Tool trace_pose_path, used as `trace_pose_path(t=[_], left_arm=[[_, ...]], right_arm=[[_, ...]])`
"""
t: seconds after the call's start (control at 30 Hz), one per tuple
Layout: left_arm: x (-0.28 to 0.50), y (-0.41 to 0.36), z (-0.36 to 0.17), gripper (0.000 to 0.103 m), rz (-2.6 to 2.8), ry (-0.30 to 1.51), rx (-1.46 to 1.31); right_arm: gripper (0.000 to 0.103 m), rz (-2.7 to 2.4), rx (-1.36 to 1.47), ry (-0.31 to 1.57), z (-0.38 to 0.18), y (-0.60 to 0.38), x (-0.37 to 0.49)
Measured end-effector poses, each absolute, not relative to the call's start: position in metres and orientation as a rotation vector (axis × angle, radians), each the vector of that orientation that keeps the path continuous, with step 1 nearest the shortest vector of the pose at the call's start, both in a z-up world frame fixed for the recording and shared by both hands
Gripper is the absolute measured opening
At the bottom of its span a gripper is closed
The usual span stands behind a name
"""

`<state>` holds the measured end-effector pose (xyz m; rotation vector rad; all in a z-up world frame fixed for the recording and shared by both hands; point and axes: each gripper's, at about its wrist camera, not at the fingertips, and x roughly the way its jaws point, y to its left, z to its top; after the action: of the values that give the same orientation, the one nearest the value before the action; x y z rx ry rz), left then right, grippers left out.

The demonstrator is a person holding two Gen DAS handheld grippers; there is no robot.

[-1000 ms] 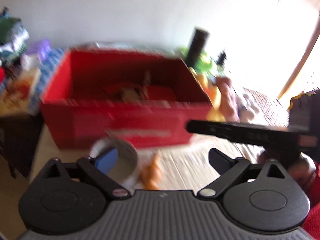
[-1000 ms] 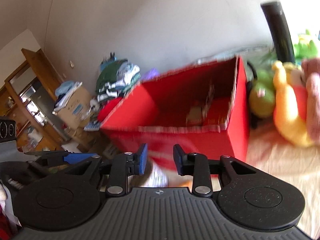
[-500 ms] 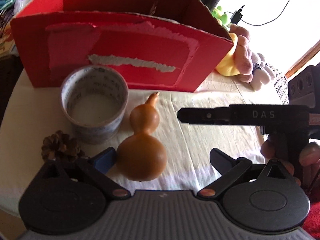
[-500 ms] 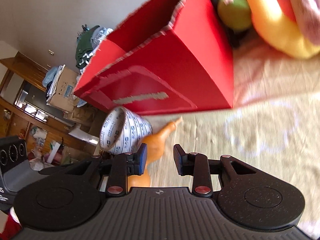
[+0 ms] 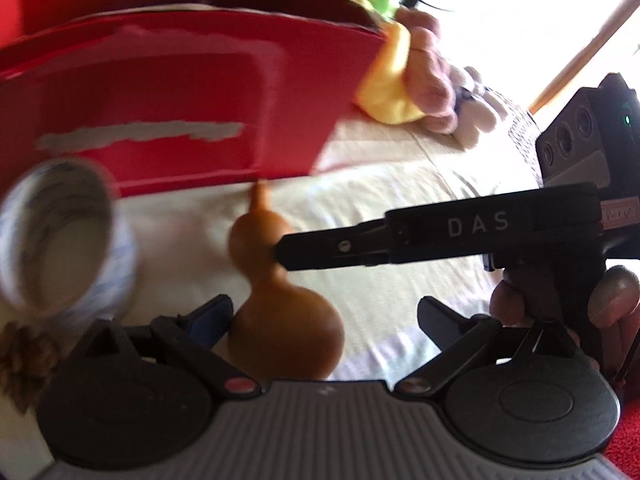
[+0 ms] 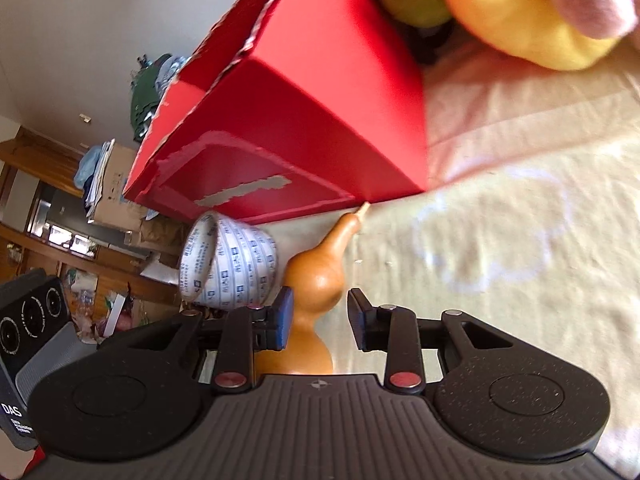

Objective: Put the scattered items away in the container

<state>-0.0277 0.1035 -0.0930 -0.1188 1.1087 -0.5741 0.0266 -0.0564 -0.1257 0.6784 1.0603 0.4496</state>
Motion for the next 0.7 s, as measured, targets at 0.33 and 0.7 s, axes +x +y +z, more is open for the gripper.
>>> trace_pose_path(t=[0.33,0.7], left_arm=[[-0.026,0.056,-0.1,0.089,-0.735,1.115,0.012],[-0.036,0.049,-0.106,0.085,-0.71,1.07,0.158]], right_arm=[[0.034,0.379,0.739,1.045,-0.13,-0.091,0.012],[0.035,0.385,0.767,1.087,-0.14,-0.083,0.017]])
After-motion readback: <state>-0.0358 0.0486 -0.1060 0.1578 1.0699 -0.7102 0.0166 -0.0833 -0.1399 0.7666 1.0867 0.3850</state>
